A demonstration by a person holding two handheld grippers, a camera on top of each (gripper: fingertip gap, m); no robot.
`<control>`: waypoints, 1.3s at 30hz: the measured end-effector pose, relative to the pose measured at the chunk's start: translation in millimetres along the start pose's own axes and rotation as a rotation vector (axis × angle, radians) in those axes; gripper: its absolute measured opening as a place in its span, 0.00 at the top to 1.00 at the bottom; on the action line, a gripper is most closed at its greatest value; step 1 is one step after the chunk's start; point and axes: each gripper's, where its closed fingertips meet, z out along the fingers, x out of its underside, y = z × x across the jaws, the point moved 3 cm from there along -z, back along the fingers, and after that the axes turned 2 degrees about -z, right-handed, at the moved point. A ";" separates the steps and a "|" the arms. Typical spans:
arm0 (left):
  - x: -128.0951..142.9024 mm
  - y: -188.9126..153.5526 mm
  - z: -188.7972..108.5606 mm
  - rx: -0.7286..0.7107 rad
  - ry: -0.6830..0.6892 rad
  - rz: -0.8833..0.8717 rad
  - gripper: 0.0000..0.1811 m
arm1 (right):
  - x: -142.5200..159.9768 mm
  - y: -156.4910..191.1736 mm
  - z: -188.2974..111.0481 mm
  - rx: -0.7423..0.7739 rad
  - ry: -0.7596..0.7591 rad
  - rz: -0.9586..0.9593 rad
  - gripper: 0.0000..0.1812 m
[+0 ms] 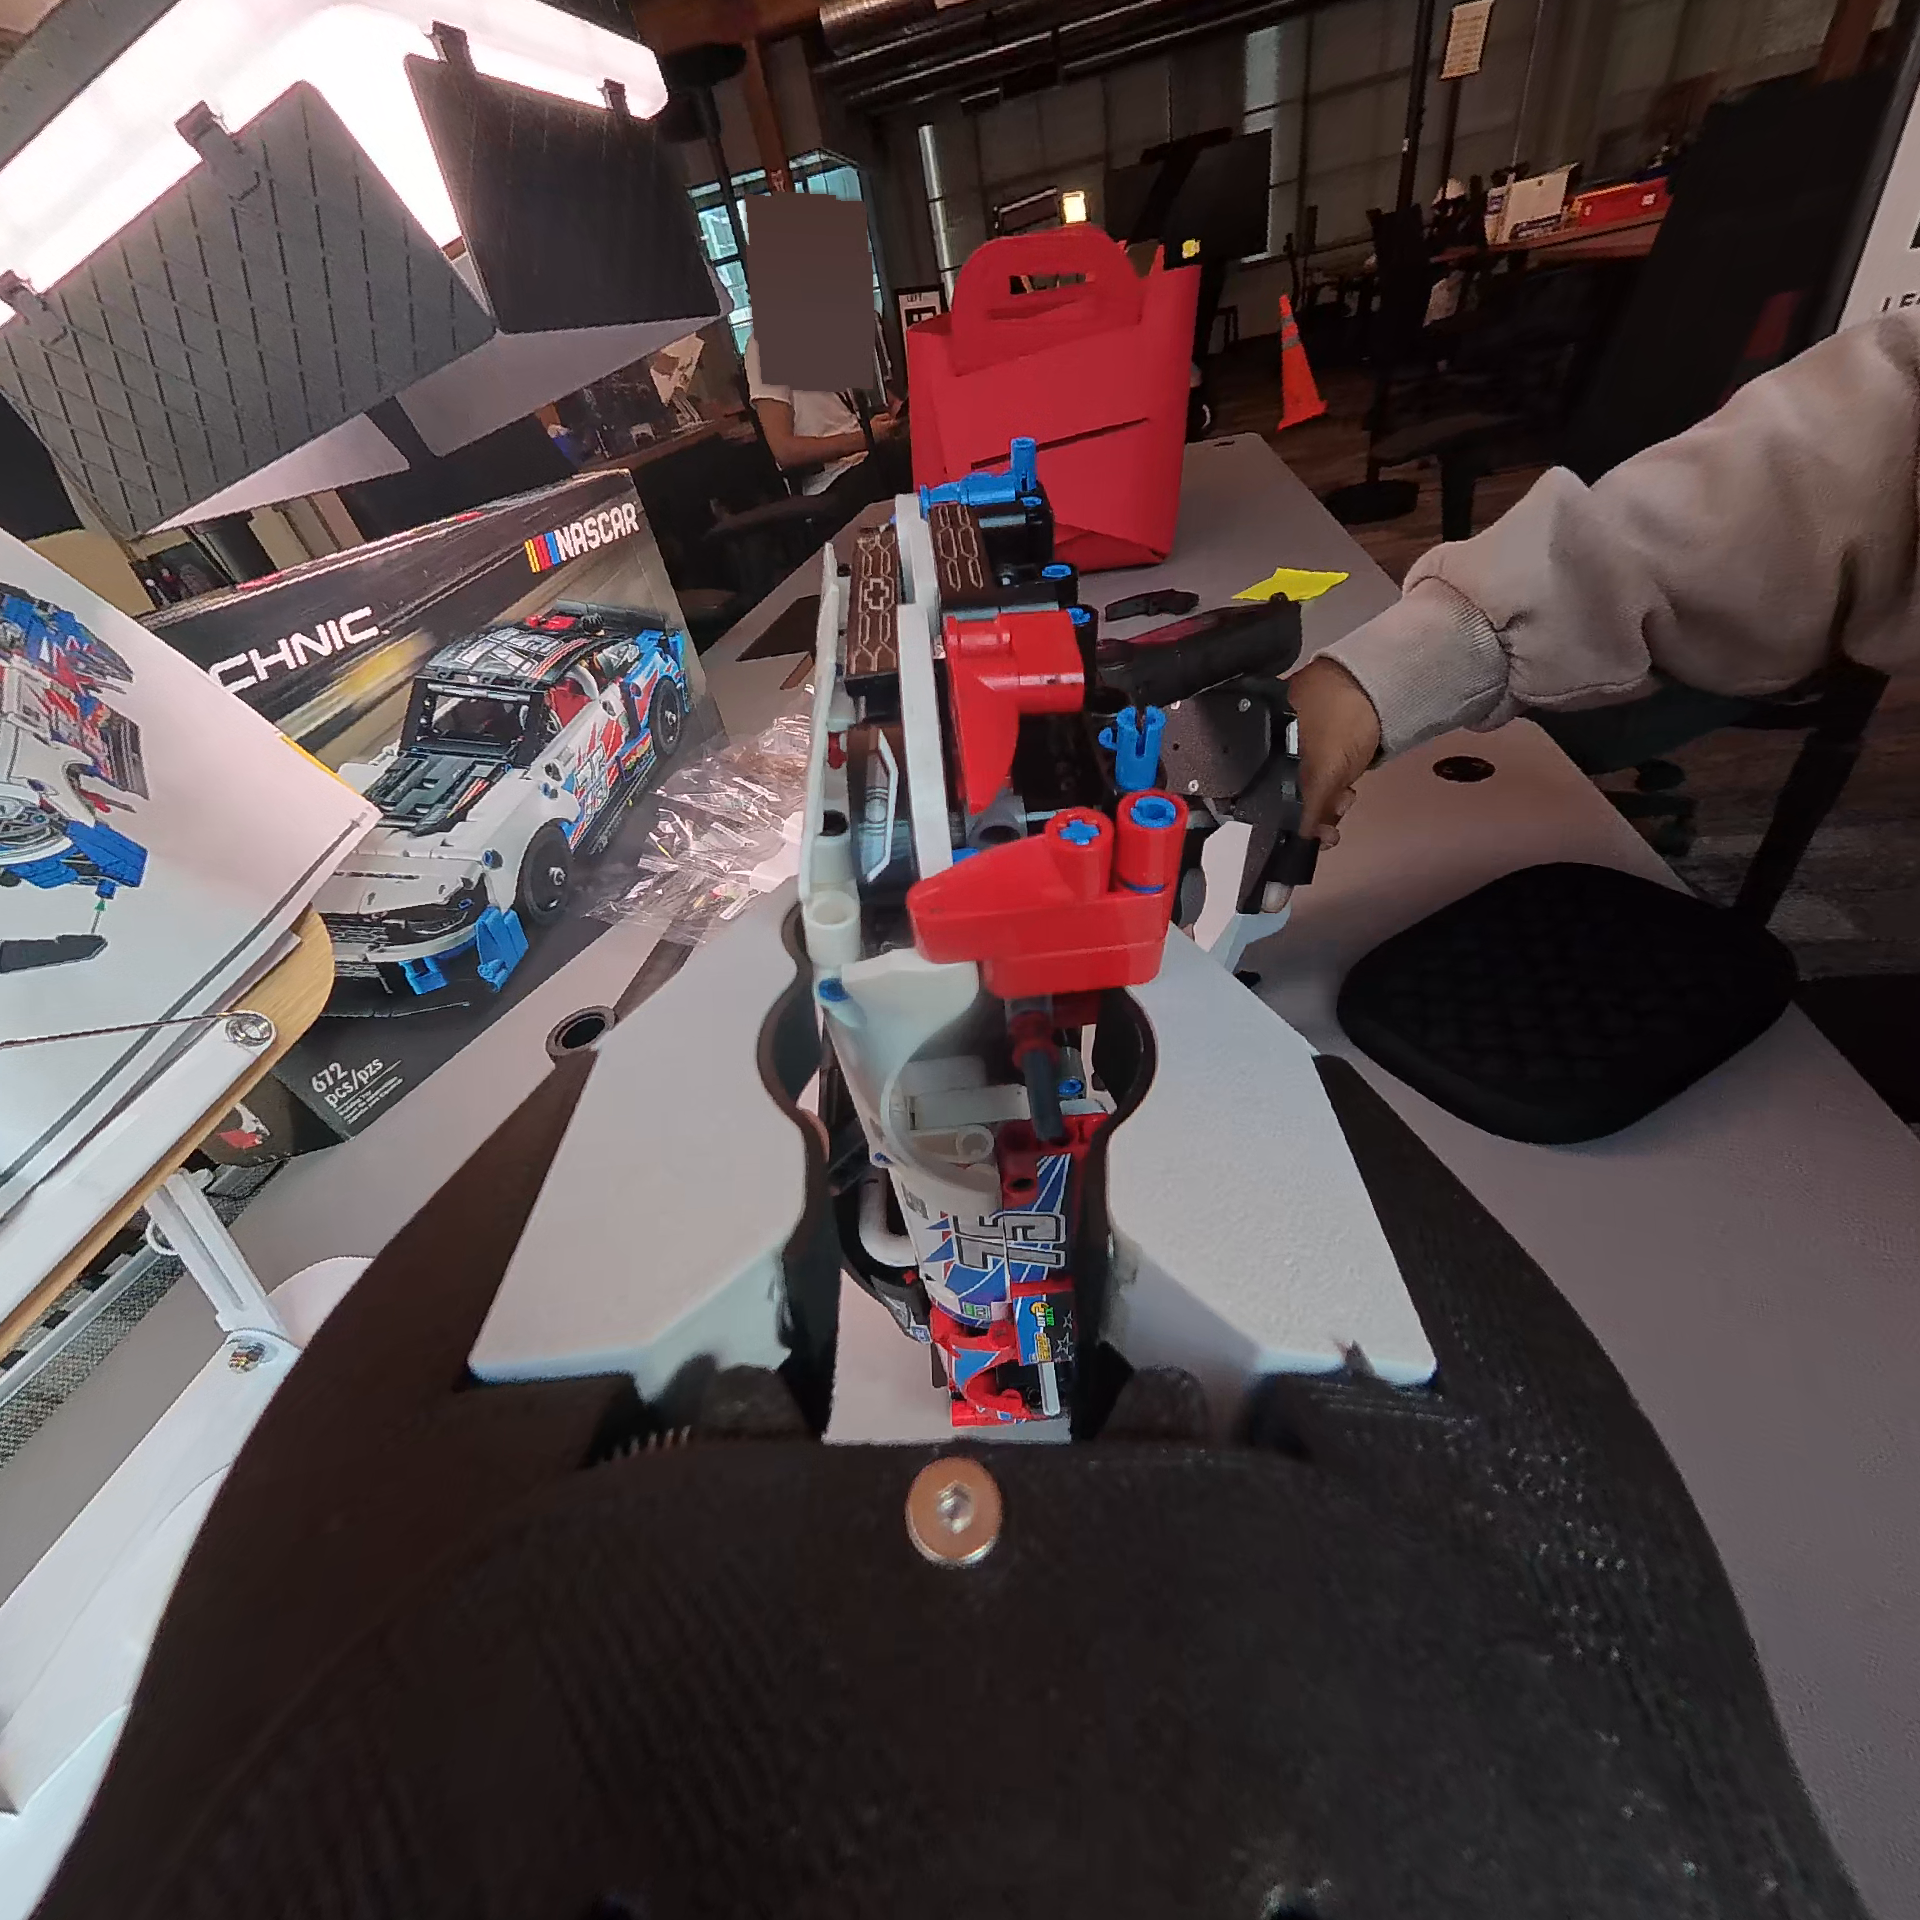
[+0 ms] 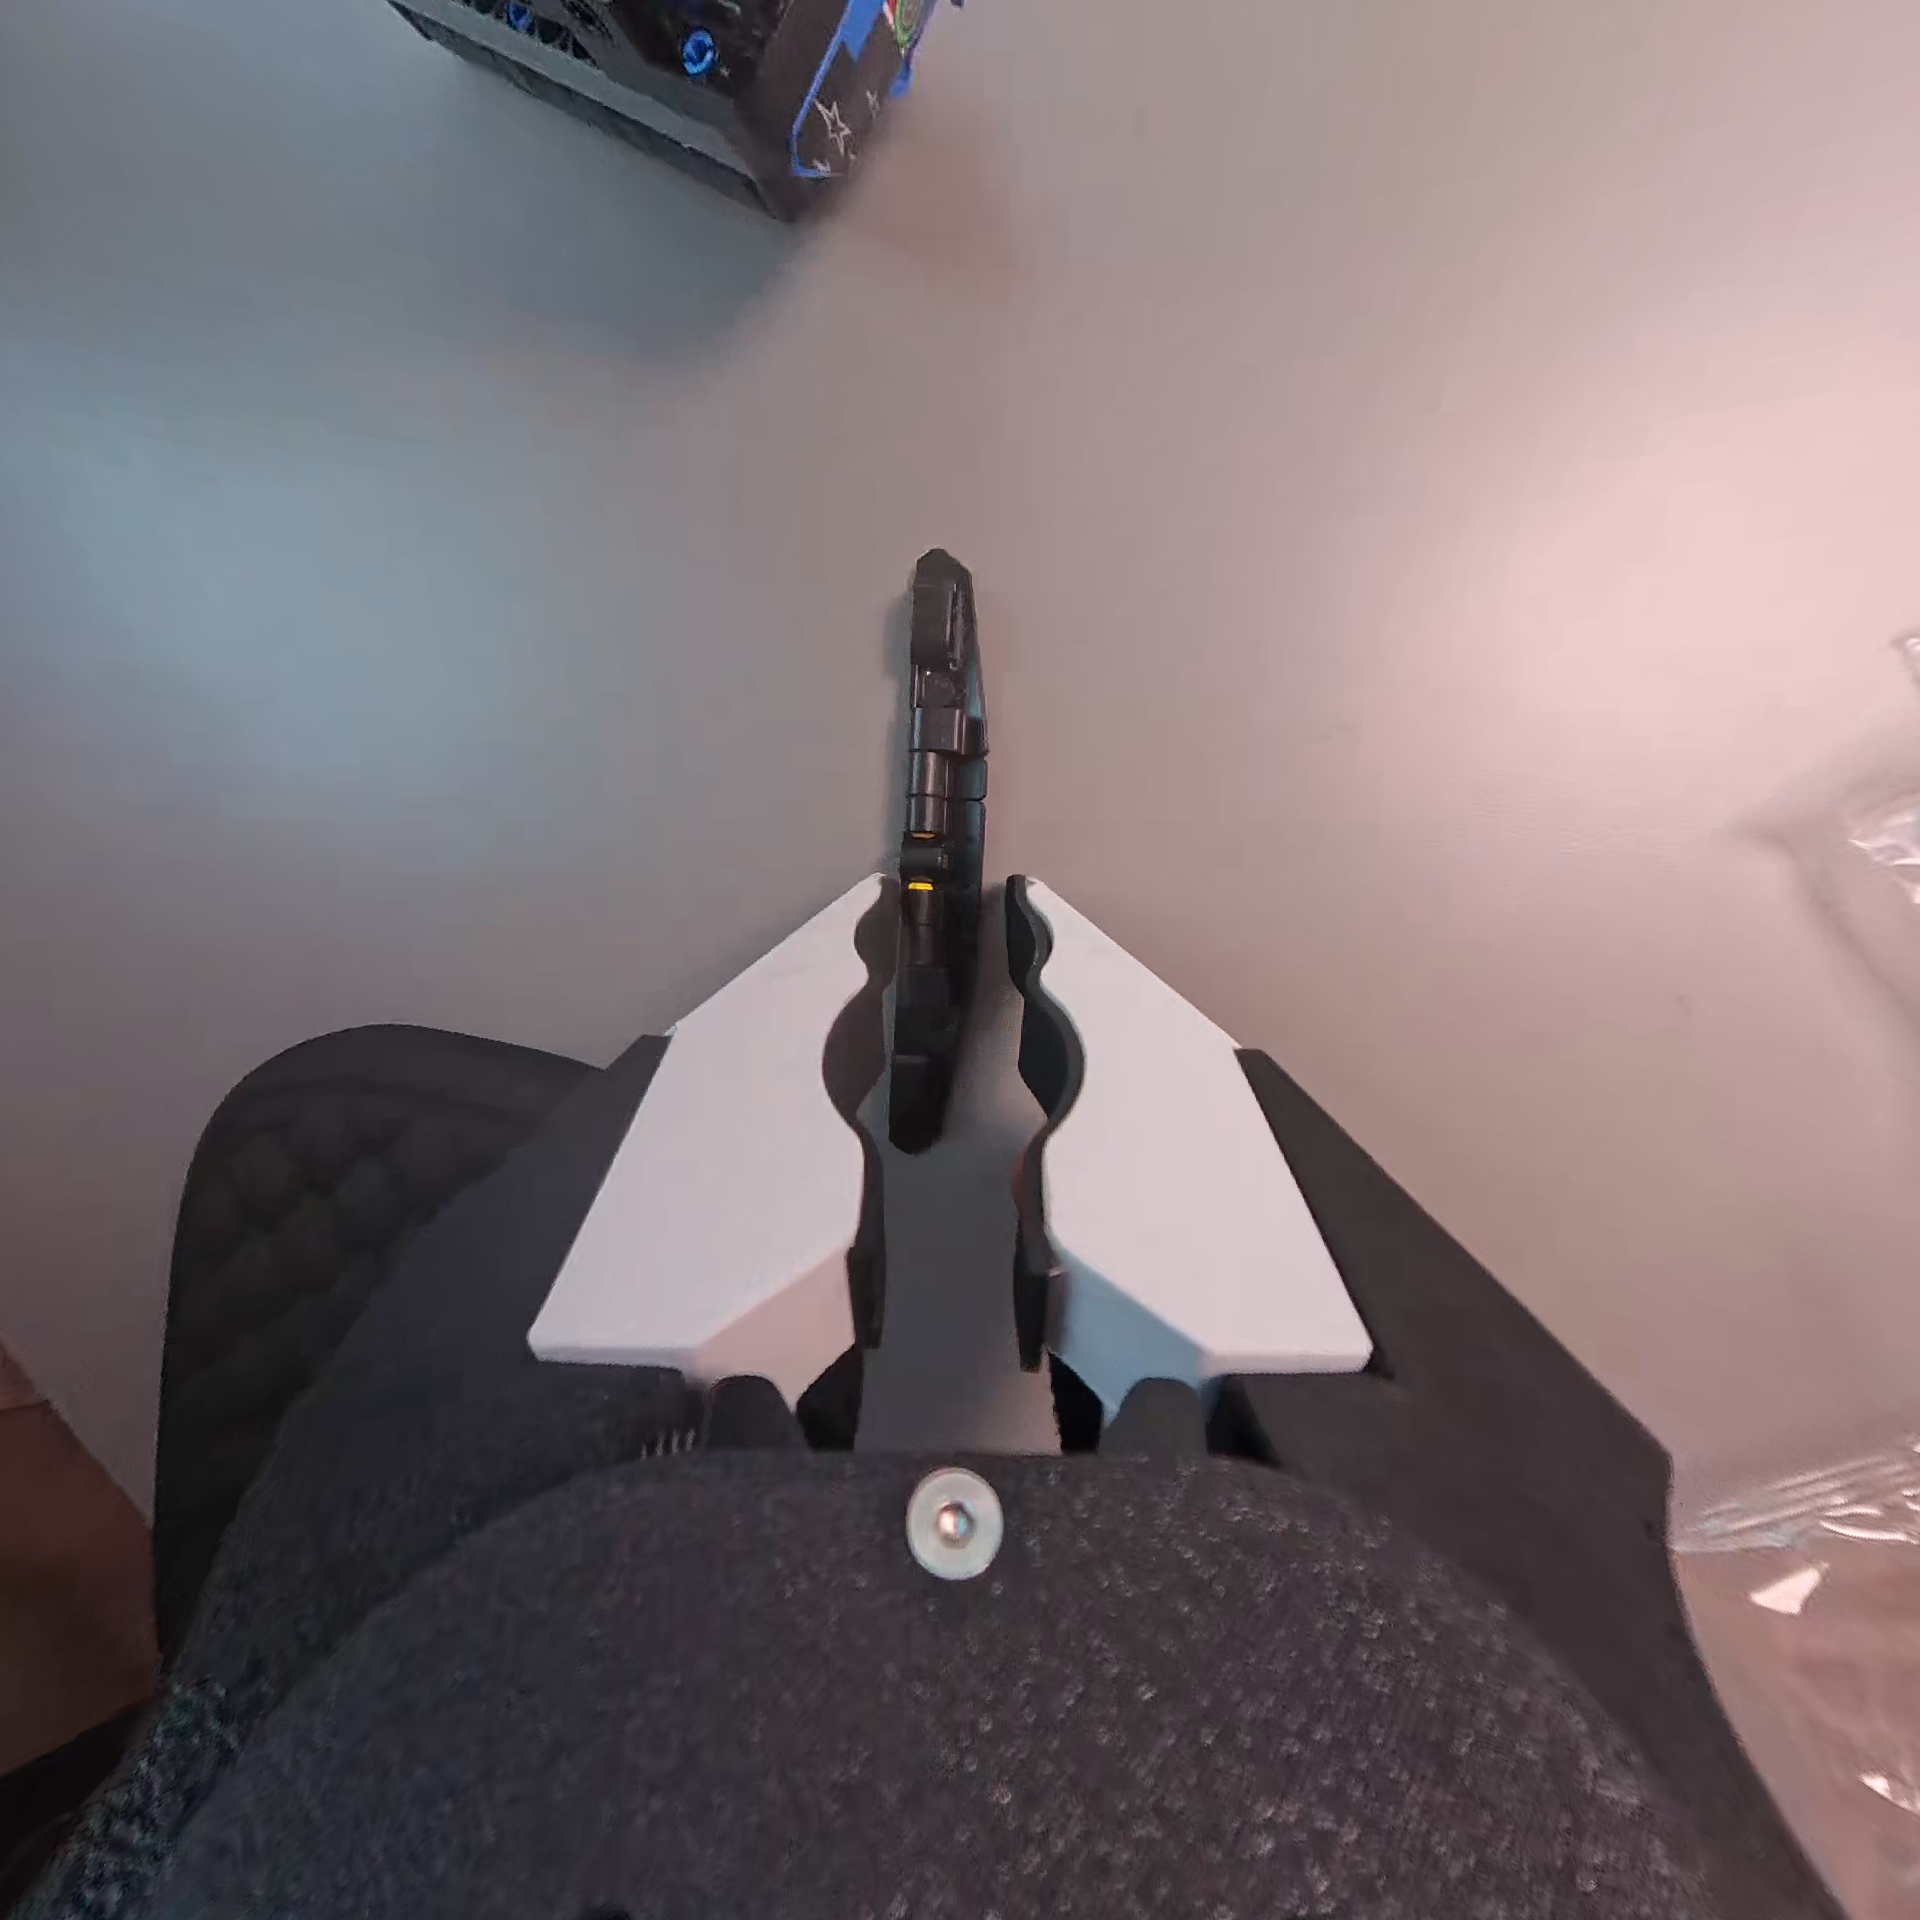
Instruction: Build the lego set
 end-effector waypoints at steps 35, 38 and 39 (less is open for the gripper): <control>-2.1 -11.6 3.5 0.024 -0.020 0.025 0.72 | -54.7 66.8 32.2 0.697 -0.145 -1.028 0.93; -2.4 -13.1 4.1 0.028 -0.021 0.024 0.72 | -64.0 59.3 31.1 0.786 -0.184 -1.119 0.93; -2.5 -13.8 4.9 0.028 -0.022 0.023 0.72 | -68.1 59.2 30.4 0.806 -0.203 -1.155 0.93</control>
